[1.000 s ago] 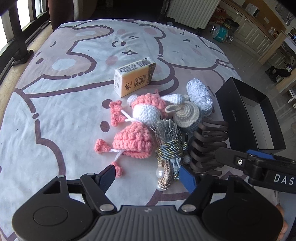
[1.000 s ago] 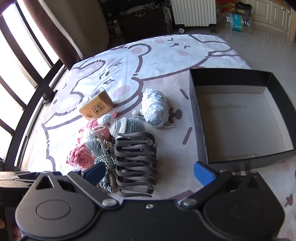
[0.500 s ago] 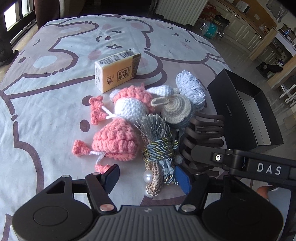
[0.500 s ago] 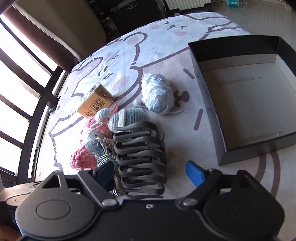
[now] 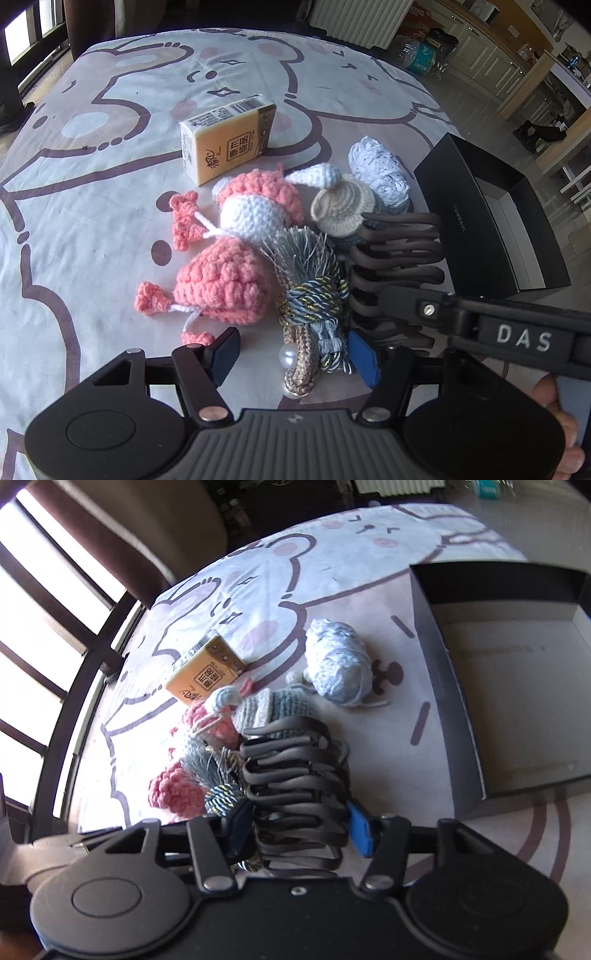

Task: Organize objects
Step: 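Move the left tool to the rope tassel while the right tool approaches the grey claw clip, then grasp the rope tassel with the left tool while the right tool grasps the claw clip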

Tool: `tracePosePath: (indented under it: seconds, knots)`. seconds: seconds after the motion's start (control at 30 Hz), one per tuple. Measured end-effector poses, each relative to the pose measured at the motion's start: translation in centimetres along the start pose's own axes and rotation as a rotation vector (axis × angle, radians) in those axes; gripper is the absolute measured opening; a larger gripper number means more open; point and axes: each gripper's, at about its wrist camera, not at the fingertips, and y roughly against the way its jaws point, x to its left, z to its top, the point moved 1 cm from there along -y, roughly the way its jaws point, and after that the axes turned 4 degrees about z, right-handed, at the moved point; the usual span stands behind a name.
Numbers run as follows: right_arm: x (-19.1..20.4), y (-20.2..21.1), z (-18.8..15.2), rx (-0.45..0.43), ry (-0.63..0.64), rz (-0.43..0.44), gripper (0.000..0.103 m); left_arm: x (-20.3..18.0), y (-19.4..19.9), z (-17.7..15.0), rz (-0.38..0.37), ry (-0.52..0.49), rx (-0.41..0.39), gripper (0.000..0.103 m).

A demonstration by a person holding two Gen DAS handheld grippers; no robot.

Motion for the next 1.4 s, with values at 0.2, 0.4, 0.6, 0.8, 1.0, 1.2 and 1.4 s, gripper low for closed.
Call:
tracePosePath:
  seconds: [0.2, 0.4, 0.6, 0.8, 1.0, 1.2, 1.4]
  knots:
    - [-0.6, 1.3, 0.2, -0.003, 0.007, -0.027, 0.032, -0.5, -0.4, 0.2, 0.019, 0.005, 0.007, 0.062]
    - [-0.7, 2.2, -0.6, 0.022, 0.052, -0.044, 0.032, -0.6, -0.4, 0.3, -0.021, 0.044, 0.028, 0.042]
    - [-0.8, 3.2, -0.9, 0.034, 0.099, -0.104, 0.032, -0.8, 0.0, 0.0, 0.008, 0.022, 0.037, 0.041]
    - [0.5, 4.2, -1.6, 0.041, 0.236, -0.215, 0.032, 0.4, 1.1, -0.8, 0.041, 0.012, 0.063, 0.040]
    - [2.0, 3.5, -2.5, 0.075, 0.404, -0.361, 0.032, 2.4, 2.2, -1.7, 0.066, 0.021, 0.091, 0.040]
    - [3.7, 3.0, -3.3, 0.107, 0.429, -0.294, 0.040, 3.8, 2.7, -2.6, 0.067, 0.032, 0.121, 0.040]
    - [5.7, 3.3, -3.5, 0.123, 0.421, -0.183, 0.047, 4.6, 2.9, -2.8, 0.059, 0.048, 0.135, 0.040]
